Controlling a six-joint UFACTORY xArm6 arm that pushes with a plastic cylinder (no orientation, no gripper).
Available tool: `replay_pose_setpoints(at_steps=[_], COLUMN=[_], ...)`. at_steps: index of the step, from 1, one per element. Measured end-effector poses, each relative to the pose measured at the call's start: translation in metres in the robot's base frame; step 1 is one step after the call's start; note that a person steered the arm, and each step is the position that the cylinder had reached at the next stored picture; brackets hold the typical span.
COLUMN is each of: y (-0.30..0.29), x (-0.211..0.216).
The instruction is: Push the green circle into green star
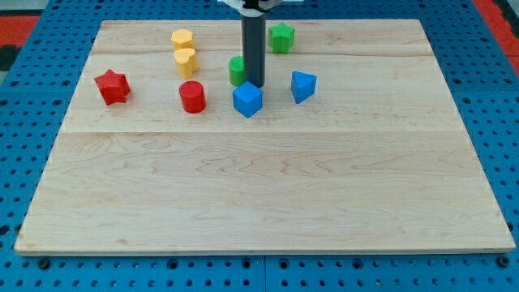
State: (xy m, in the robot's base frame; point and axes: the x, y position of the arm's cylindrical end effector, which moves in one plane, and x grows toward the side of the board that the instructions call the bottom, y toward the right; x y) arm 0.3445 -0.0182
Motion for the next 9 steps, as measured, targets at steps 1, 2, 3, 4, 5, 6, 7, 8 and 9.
replay_pose_setpoints(at_steps=[1, 2, 3, 4, 5, 6, 7, 8, 9], y=[-0.018, -0.033, -0.051, -0.062, -0.064, -0.062, -0.047, -0.012, 0.016], x=[-0.001, -0.005, -0.005, -0.005, -0.030, -0.052, -0.057, -0.058, -0.058])
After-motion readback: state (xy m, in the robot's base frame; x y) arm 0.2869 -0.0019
